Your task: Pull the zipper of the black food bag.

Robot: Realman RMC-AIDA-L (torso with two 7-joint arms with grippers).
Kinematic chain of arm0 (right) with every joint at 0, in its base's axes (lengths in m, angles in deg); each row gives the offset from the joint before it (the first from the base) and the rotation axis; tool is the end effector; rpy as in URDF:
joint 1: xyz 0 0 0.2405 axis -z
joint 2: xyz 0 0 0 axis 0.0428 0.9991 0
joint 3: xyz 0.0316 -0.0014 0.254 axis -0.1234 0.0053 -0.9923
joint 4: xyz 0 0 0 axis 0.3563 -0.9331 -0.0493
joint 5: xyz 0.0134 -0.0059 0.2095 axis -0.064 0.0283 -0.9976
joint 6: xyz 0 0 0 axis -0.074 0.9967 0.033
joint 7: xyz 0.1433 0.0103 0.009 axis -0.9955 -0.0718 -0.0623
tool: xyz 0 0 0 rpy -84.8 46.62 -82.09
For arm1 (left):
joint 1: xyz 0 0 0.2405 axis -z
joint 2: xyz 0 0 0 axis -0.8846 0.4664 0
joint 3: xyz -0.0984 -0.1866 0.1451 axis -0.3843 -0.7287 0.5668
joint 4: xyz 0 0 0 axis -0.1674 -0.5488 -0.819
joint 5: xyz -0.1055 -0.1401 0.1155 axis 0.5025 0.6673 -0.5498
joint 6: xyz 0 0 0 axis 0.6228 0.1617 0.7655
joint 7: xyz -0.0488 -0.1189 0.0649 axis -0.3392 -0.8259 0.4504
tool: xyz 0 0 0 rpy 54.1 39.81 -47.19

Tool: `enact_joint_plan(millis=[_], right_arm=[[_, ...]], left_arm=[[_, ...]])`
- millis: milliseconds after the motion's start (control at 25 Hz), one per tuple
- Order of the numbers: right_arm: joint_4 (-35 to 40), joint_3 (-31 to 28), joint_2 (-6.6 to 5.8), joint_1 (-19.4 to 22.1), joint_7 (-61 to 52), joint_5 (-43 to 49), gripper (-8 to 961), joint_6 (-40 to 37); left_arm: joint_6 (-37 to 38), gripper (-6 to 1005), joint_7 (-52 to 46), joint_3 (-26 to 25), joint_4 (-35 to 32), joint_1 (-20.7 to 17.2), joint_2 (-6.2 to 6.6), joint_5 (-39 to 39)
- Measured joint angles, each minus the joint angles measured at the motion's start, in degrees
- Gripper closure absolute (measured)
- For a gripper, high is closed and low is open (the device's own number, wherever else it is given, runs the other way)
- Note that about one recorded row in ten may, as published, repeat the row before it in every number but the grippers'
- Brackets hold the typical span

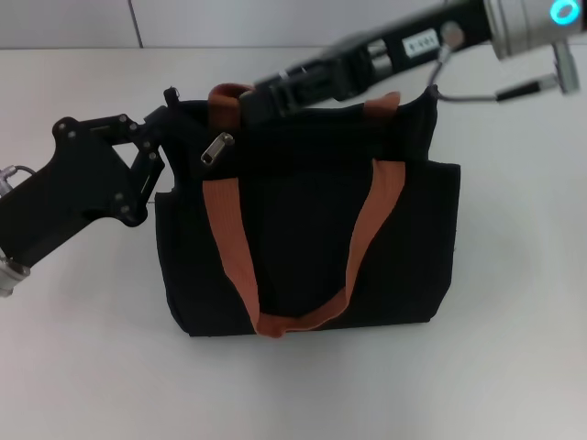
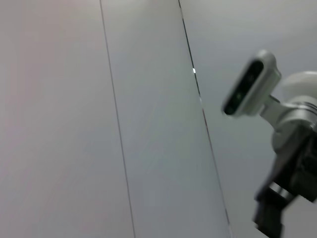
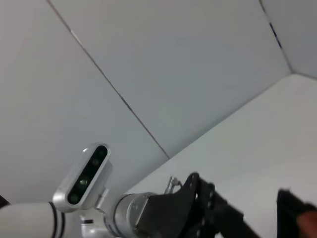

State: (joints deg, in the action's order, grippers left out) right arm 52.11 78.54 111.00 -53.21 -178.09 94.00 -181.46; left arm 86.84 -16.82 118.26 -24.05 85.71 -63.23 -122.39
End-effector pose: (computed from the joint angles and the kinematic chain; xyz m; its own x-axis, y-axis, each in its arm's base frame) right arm 0.0743 0.3770 0.0187 0.7589 -0.5854 -0.2852 -0.5329 -0.8101 0.2446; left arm -0.2714 0.2804 0.0057 0.6177 -0.2759 0.7364 0.2999 -0.7831 -0.5449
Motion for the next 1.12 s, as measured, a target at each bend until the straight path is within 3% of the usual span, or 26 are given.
enact_joint_plan(millis=[120, 280, 400, 640, 1120], right_arm=[[-2.58, -0.75, -0.24, 1.43, -3.40, -0.77, 415, -0.90], [-11.57, -2.14, -0.51, 2.44, -6.03, -4.46, 415, -1.04], [-15.96, -3.42, 0.07, 3.12, -6.13, -6.49, 416, 0.43], [-20.19, -3.32, 0.91, 3.02, -5.95, -8.57, 416, 2.94], [-25.95, -2.66, 1.44, 0.77, -5.44, -9.66, 415, 5.79]], left_arm=[[0.00, 978, 0.07, -0.05, 0.10, -0.07, 0.03, 1.30], [0.23, 978, 0.58, -0.09, 0.58, -0.26, 0.06, 1.86], [0.19, 978, 0.66, -0.06, 0.60, -0.17, 0.06, 1.87], [-0.10, 978, 0.69, 0.14, 0.68, -0.04, 0.06, 1.88], [-0.47, 979, 1.08, 0.35, 1.20, -0.05, -0.03, 1.89]])
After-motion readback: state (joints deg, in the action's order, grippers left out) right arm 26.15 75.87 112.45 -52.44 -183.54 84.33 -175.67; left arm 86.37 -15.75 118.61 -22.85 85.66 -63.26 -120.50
